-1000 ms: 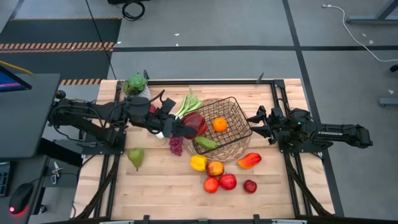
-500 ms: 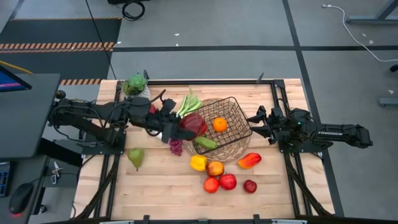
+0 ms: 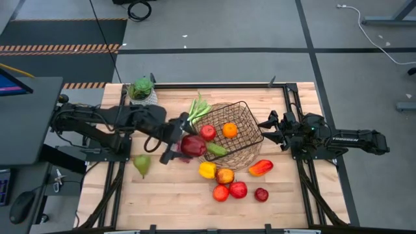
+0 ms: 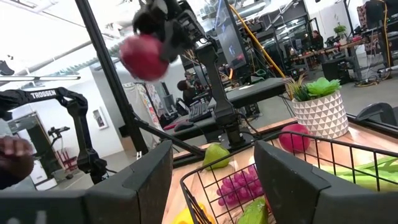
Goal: Build produce basket
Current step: Put the red apple into the black wire basket
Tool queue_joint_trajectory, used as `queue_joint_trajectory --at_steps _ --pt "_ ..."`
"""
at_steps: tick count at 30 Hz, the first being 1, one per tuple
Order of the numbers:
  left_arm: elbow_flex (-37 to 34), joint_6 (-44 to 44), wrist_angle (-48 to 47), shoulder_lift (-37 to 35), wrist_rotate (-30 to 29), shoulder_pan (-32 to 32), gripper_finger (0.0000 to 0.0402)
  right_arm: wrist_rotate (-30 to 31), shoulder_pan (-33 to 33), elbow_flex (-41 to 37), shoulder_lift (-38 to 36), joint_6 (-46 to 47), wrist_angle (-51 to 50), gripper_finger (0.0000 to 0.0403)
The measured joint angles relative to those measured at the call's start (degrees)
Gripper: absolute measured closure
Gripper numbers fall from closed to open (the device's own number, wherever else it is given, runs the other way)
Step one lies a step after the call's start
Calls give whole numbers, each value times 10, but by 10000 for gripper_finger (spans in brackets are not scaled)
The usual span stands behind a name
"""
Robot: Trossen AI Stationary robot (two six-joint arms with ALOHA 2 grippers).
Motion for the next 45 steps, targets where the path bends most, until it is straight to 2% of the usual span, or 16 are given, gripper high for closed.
queue_joint_trajectory --at_steps 3,7,11,17,19,23,28,32,37,41,45 --pt "0 71 -63 0 -12 7 49 0 0 0 0 0 0 172" --pt "0 119 -111 0 -49 9 49 0 0 0 0 0 0 172" --pt "0 136 -127 0 -75 9 49 0 0 0 0 0 0 172" --pt "0 151 -140 0 -77 9 49 0 0 0 0 0 0 172" --pt "0 116 -140 0 -77 8 49 0 0 0 0 0 0 172" --pt "0 -8 -129 0 -77 4 49 0 0 0 0 0 0 172" --pt "0 -133 -79 0 -75 4 49 0 0 0 0 0 0 172" --pt "0 -147 -51 6 -77 6 49 0 0 0 0 0 0 172" --pt "0 -239 -13 76 -105 26 49 0 0 0 0 0 1 172" --pt "0 -244 7 146 -105 43 49 0 0 0 0 0 3 172" --pt "35 -263 -29 208 -100 88 49 0 0 0 0 0 4 172"
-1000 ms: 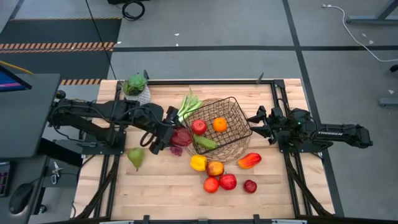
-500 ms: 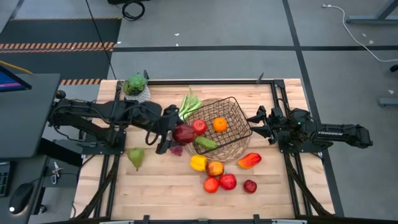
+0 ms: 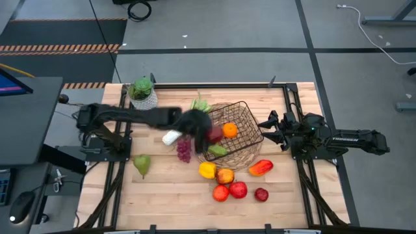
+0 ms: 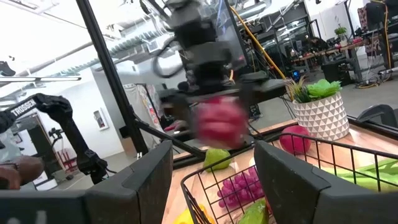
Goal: Build produce basket
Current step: Put the red apple into the black wire basket
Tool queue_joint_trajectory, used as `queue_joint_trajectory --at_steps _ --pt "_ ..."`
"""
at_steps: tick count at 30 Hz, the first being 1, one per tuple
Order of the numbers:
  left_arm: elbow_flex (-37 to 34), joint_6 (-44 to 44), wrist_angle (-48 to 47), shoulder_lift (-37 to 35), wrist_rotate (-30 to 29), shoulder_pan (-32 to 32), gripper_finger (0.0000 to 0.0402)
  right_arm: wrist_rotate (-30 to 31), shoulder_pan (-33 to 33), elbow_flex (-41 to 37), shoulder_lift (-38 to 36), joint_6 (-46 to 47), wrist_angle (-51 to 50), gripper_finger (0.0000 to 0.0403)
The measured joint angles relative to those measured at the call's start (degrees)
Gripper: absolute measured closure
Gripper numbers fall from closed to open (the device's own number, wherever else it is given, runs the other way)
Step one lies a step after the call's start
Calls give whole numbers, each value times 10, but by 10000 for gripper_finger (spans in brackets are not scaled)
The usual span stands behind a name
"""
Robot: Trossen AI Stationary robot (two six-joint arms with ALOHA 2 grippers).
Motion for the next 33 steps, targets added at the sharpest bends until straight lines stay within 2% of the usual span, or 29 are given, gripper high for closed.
queue_joint_trajectory --at_steps 6,14,18,28,33 --pt "98 44 -81 79 0 51 49 0 0 0 0 0 1 172" --pt "174 161 -79 159 -11 63 49 0 0 0 0 0 1 172" --pt "179 189 -28 179 -27 62 49 0 0 0 0 0 1 172" --pt "163 189 7 183 -29 63 49 1 0 0 0 0 0 172" --pt "163 149 46 207 -29 56 49 0 0 0 0 0 -1 172"
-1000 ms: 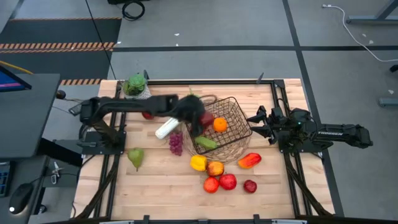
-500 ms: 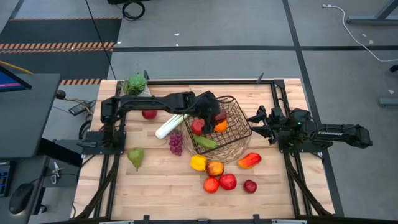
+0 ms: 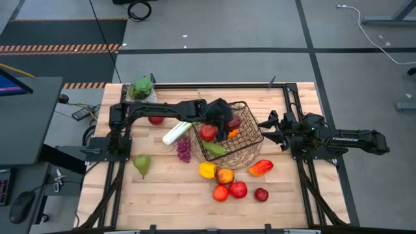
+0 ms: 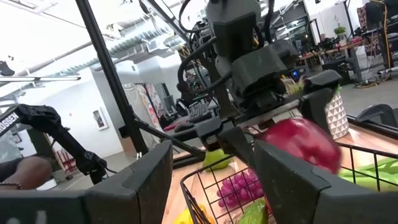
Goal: Build produce basket
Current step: Put the red apple into the black wire basket
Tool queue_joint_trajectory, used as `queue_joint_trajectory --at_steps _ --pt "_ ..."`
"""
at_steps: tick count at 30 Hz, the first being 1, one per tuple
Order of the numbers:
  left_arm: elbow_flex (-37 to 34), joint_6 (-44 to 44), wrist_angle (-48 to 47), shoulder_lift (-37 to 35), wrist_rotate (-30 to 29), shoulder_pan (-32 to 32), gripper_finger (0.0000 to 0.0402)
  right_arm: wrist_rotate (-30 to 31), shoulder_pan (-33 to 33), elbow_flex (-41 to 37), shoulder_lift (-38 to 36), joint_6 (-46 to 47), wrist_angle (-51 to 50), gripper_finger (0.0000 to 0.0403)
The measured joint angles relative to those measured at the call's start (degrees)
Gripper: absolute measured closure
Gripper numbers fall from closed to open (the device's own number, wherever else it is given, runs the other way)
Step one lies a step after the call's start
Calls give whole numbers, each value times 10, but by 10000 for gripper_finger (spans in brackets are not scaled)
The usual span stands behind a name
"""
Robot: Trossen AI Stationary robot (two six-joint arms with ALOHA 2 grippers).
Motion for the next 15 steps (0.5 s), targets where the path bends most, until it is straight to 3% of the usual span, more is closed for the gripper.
queue_joint_trajectory --at_steps 8,15 --pt "0 -81 -17 28 0 -5 49 1 0 0 2 0 2 172" --pt "-1 -51 -51 41 -12 -8 49 0 0 0 9 0 4 172"
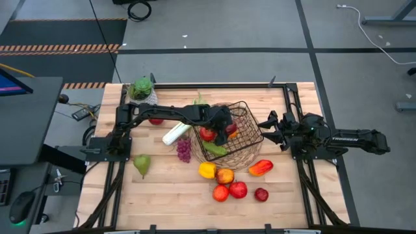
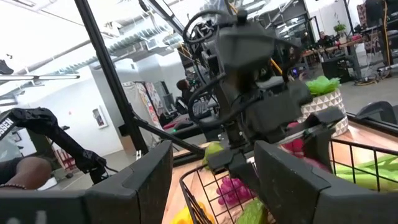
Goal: Build produce basket
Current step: Put the red apple into the black wire basket
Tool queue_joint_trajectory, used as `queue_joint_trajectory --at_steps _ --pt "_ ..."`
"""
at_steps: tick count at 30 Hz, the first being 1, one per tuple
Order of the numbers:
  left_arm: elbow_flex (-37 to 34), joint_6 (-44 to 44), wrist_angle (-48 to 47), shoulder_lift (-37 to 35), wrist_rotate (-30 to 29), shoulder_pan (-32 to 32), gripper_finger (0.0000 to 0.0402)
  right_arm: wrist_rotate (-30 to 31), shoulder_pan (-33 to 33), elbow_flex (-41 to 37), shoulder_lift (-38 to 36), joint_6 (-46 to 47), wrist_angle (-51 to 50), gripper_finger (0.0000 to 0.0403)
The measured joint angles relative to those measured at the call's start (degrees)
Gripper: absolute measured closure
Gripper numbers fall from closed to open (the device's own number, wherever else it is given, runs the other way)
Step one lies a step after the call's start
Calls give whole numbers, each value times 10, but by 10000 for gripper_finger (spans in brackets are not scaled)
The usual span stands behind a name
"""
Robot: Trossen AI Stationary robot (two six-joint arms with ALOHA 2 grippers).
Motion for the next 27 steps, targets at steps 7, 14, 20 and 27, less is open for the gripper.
queue_joint_trajectory --at_steps 7,14,20,27 --pt "0 1 -5 0 -16 -6 49 0 0 0 1 0 2 172" --pt "0 -12 -3 -1 -18 -6 49 0 0 0 1 0 2 172" --pt "0 -63 -57 -4 -19 -7 49 0 0 0 1 0 2 172" --pt "0 -59 -54 -4 -17 -6 48 0 0 0 1 0 2 172"
